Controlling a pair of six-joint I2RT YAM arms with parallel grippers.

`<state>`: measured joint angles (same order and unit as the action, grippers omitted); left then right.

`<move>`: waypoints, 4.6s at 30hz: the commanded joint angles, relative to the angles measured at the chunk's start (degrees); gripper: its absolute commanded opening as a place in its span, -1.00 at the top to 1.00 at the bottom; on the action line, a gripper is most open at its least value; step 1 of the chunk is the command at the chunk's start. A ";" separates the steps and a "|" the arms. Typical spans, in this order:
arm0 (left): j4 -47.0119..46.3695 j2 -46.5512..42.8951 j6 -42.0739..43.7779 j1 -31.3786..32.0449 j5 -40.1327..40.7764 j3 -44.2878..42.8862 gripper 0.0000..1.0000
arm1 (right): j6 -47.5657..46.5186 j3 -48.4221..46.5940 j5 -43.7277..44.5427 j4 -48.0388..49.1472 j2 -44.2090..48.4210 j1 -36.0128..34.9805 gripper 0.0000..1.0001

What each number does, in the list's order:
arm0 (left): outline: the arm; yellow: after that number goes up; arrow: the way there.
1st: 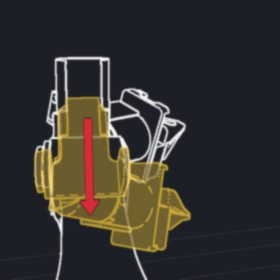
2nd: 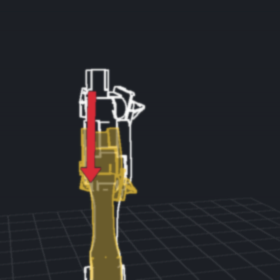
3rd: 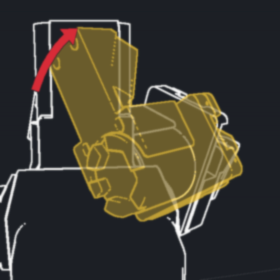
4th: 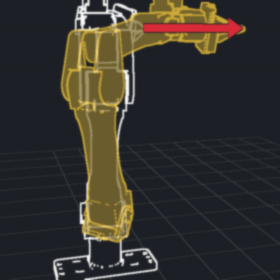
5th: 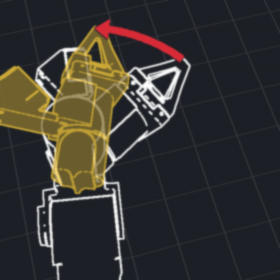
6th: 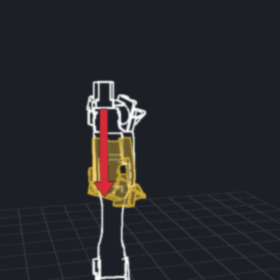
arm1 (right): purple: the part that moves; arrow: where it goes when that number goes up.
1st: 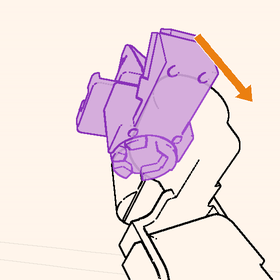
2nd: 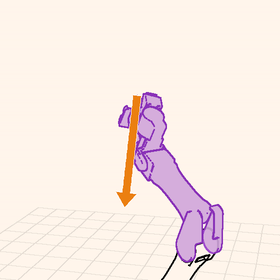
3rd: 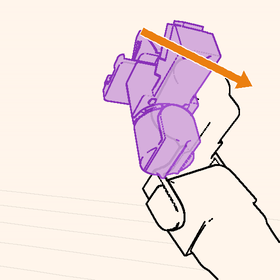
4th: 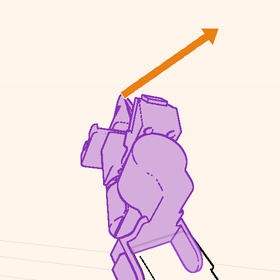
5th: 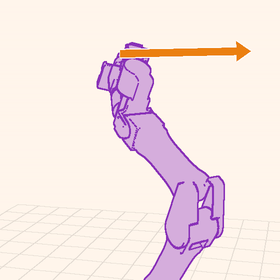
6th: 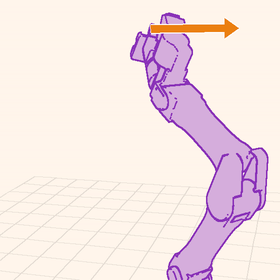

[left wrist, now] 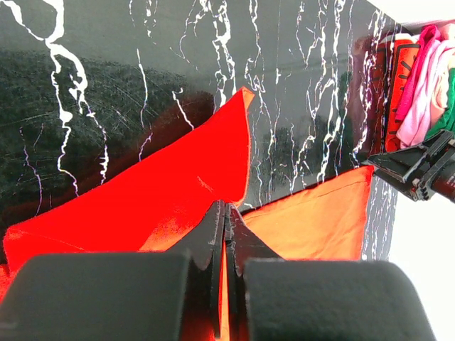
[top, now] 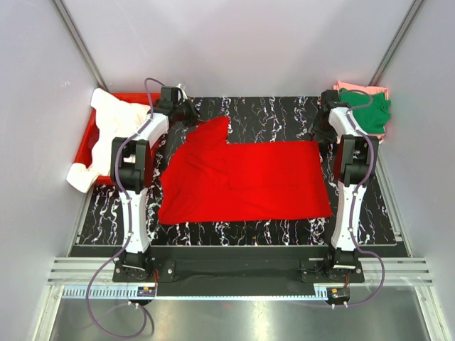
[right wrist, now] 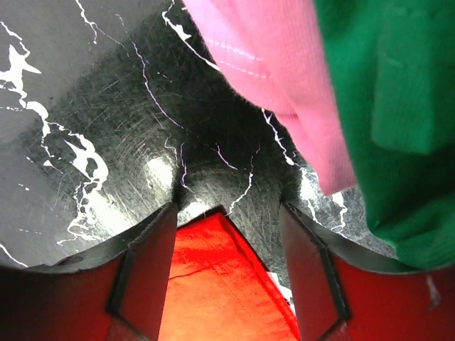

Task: Fold and stack the t-shirts
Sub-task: Fold the tshirt

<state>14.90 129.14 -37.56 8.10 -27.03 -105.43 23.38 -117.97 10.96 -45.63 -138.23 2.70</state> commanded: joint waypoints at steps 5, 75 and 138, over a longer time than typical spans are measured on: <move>-2.50 -2.93 -0.14 0.16 -1.63 -1.10 1.00 | 1.67 8.28 -4.72 4.84 4.11 -0.15 -0.16; 20.44 -5.75 18.49 8.95 15.61 6.46 -0.02 | -1.05 37.29 -8.68 13.54 30.83 -0.41 1.00; 40.92 -50.22 22.98 17.12 49.88 38.36 1.00 | 3.16 48.10 -6.66 13.99 42.52 0.03 1.00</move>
<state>55.94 81.14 -11.88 23.42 21.76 -68.31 25.56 -70.41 2.28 -32.62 -99.24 2.63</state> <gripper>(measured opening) 0.012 0.012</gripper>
